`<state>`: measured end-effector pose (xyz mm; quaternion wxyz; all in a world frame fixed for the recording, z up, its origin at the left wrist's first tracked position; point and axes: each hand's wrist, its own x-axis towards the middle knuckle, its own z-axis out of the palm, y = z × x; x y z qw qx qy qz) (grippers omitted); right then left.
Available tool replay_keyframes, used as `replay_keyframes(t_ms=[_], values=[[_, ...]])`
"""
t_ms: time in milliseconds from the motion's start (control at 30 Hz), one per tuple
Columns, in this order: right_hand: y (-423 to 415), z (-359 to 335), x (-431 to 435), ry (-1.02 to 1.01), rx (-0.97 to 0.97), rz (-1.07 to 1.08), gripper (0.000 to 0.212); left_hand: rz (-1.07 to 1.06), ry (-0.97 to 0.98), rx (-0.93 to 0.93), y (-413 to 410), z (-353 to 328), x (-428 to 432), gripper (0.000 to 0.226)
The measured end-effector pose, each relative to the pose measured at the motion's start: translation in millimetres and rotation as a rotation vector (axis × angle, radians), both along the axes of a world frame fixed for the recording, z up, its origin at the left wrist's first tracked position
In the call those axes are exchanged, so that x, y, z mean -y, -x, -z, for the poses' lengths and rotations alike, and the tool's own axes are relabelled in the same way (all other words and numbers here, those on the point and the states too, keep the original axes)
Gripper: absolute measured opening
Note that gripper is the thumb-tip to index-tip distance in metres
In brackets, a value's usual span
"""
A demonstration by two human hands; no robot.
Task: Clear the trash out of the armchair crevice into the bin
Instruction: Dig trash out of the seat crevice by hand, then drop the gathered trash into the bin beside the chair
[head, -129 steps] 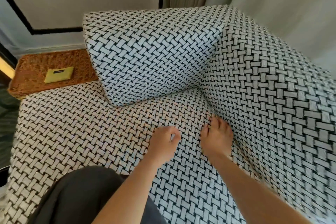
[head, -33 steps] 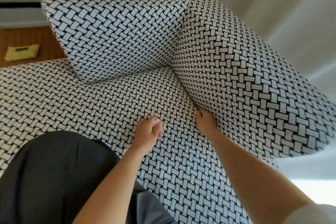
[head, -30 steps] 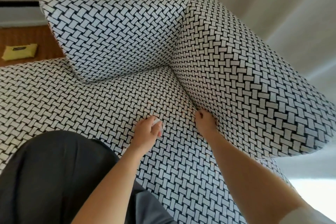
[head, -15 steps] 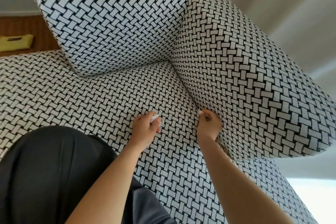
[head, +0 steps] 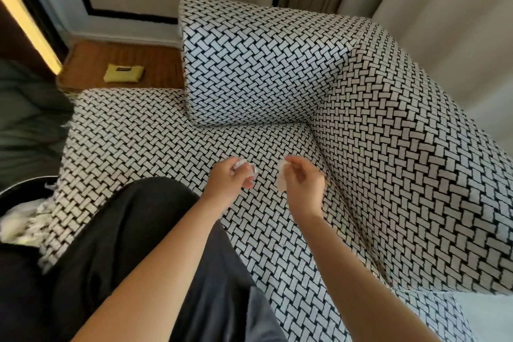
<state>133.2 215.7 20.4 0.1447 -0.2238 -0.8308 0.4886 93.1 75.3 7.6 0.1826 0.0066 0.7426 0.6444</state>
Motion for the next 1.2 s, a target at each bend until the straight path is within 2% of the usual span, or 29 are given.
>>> replay_keyframes(t_ms=[100,200,433,533,600,733,867,967,1033,1100,1200], values=[[16,-12,32,-0.007,-0.014,-0.124,0.016,-0.059,0.027,-0.044,9,-27,33,0.008],[32,-23,67,0.005,-0.02,-0.233,0.015,-0.07,0.102,-0.084,19,-49,73,0.008],[80,-45,159,0.013,0.002,-0.457,0.014,-0.257,0.18,-0.092,26,-67,186,0.029],[95,-45,209,-0.003,0.07,-0.539,0.014,-0.313,0.244,-0.086,27,-54,240,0.007],[103,-37,245,-0.005,0.129,-0.576,0.014,-0.4,0.261,-0.054,25,-40,276,0.008],[116,-3,314,-0.006,0.272,-0.641,0.013,-0.74,0.176,0.12,19,5,341,0.017],[122,37,373,-0.032,0.352,-0.733,0.014,-0.915,0.302,0.231,11,58,384,0.019],[123,62,407,-0.039,0.405,-0.784,0.014,-0.972,0.399,0.298,20,75,398,0.026],[122,77,422,-0.016,0.459,-0.82,0.022,-0.974,0.419,0.34,28,84,402,0.034],[121,86,429,0.015,0.5,-0.841,0.031,-0.897,0.452,0.407,35,90,403,0.041],[123,86,423,0.067,0.521,-0.856,0.03,-0.79,0.478,0.479,39,99,402,0.048]])
